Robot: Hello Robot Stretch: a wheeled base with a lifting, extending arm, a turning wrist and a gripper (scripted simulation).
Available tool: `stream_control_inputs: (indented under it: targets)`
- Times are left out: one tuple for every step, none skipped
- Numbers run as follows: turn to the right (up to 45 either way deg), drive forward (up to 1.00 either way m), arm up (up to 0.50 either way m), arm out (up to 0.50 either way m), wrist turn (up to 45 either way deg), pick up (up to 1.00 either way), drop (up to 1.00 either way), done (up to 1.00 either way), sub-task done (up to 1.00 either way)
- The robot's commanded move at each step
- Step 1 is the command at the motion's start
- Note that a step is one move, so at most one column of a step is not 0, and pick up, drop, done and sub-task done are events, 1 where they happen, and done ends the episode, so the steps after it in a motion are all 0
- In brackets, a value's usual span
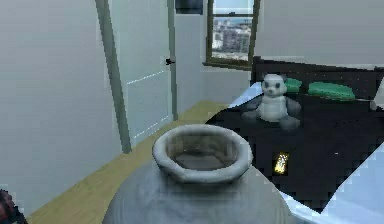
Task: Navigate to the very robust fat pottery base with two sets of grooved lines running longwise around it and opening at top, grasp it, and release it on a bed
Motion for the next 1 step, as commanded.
stream_control_inputs:
  targets:
    - [-24.0, 0.00, 0.00, 0.00, 0.0, 0.00, 0.00, 0.00, 0.00]
